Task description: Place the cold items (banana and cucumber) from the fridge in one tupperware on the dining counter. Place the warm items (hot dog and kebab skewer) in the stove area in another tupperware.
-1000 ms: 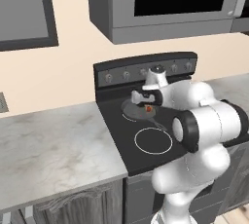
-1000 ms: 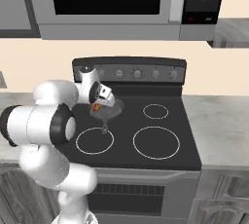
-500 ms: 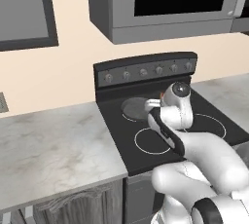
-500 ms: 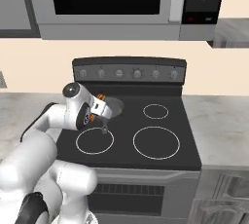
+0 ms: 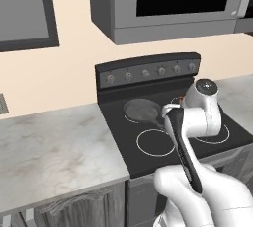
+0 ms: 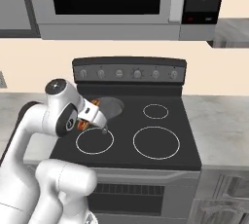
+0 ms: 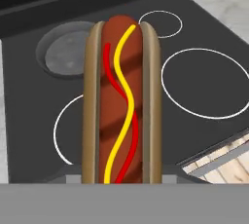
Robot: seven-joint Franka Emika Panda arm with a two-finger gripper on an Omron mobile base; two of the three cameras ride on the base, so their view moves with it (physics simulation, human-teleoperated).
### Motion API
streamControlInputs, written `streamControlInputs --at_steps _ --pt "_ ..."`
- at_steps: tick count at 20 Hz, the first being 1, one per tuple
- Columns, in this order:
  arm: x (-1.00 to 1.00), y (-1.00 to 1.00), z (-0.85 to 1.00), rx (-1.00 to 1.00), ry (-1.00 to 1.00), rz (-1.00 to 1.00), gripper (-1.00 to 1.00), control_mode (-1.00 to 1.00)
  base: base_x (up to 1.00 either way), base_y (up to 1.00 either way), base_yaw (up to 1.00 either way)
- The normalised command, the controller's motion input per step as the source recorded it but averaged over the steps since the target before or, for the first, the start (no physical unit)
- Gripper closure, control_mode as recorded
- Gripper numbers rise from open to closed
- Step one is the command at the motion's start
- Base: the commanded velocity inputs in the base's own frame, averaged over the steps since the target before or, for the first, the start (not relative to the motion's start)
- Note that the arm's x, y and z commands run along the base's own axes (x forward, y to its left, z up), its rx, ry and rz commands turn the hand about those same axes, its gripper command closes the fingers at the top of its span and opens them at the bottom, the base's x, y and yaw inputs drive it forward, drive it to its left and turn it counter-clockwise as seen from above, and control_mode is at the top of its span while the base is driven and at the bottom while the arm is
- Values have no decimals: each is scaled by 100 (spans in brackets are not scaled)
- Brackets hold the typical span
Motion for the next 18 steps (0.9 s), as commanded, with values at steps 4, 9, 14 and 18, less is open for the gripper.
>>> streamControlInputs --at_steps 4,9,14,18 --pt "-100 0 13 0 9 0 100 -100 0 0 0" --pt "-91 0 1 0 -3 2 100 -100 0 0 0" --pt "-9 0 -3 0 1 2 100 -100 0 0 0" --pt "0 0 0 0 0 0 100 -100 0 0 0"
